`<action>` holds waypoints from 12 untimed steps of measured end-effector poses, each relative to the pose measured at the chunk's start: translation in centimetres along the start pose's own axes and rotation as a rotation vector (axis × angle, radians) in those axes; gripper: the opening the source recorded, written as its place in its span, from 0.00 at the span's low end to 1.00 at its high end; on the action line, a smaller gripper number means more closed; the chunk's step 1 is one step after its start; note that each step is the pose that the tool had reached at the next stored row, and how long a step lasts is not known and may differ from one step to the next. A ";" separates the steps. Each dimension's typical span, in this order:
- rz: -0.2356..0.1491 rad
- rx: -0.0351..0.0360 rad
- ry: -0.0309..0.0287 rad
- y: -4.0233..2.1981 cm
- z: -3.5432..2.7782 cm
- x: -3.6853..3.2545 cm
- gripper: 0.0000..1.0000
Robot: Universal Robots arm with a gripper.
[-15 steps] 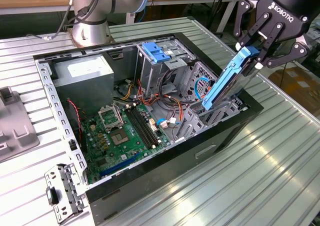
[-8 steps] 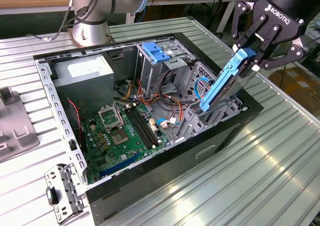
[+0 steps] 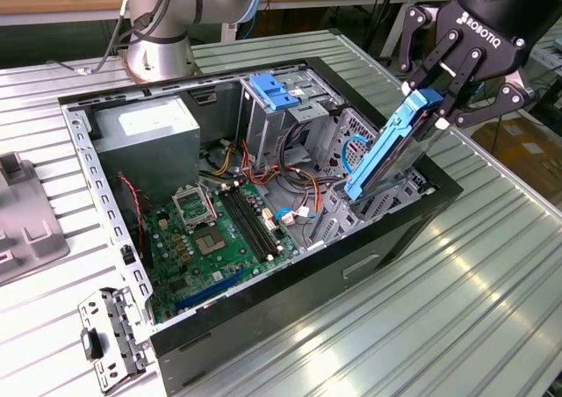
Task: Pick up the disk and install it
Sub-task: 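Insert the disk into the insertion slot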
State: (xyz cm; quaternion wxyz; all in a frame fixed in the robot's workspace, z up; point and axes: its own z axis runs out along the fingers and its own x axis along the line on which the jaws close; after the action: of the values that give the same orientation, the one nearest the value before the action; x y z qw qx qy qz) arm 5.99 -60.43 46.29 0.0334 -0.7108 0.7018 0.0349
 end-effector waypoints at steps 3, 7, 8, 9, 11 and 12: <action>0.000 0.0000 -0.0001 0.28 0.14 -0.01 0.37; 0.000 0.0000 0.0000 0.59 0.42 -0.12 0.37; 0.000 0.0000 0.0001 0.59 0.47 -0.17 0.37; 0.000 0.0000 0.0000 0.60 0.52 -0.24 0.37; 0.000 0.0000 -0.0002 0.59 0.68 -0.55 0.37; 0.000 0.0000 0.0000 0.56 0.71 -0.67 0.37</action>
State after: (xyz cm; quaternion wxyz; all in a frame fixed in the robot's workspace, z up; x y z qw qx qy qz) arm 5.41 -59.70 45.65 0.0334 -0.7108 0.7018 0.0349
